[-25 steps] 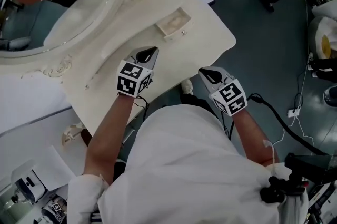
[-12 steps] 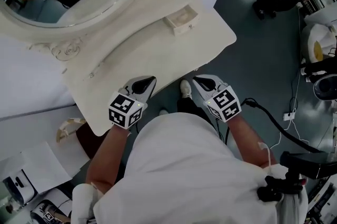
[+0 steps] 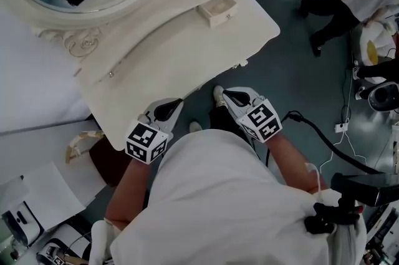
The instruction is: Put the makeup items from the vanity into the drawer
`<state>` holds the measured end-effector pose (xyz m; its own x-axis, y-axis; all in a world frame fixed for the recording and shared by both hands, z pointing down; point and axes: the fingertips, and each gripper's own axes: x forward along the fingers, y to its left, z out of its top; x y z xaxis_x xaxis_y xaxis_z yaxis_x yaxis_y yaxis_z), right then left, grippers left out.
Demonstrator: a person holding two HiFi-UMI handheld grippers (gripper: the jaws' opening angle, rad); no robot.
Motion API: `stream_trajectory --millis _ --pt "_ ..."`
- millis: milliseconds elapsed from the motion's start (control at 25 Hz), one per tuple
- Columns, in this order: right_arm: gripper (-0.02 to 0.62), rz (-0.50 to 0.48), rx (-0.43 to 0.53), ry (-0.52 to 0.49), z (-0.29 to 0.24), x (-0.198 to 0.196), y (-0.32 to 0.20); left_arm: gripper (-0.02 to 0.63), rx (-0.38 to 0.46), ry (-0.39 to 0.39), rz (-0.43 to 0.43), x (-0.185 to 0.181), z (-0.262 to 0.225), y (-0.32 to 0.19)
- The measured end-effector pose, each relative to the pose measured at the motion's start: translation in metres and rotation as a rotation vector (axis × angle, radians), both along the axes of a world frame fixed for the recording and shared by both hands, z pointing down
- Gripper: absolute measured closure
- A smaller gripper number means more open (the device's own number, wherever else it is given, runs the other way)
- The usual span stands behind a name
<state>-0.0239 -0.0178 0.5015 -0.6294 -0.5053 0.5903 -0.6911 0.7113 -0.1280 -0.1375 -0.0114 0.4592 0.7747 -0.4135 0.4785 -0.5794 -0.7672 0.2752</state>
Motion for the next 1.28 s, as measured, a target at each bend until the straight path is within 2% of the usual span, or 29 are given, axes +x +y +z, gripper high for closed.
stream_trajectory --millis 200,600,1080,1280 --pt "0.595 -0.017 0.003 0.008 0.001 -0.019 0.016 0.604 0.011 -0.004 0.024 -0.009 0.003 0.021" --pt "0.595 -0.061 0.009 0.022 0.000 -0.049 0.035 0.604 0.002 0.018 0.017 -0.030 0.004 0.041" --pt "0.595 -0.096 0.031 0.039 0.000 -0.067 0.030 0.604 0.001 0.026 0.005 -0.043 0.010 0.039" --pt "0.595 -0.126 0.037 0.026 0.005 -0.076 0.022 0.604 -0.005 0.011 -0.027 -0.050 0.017 0.036"
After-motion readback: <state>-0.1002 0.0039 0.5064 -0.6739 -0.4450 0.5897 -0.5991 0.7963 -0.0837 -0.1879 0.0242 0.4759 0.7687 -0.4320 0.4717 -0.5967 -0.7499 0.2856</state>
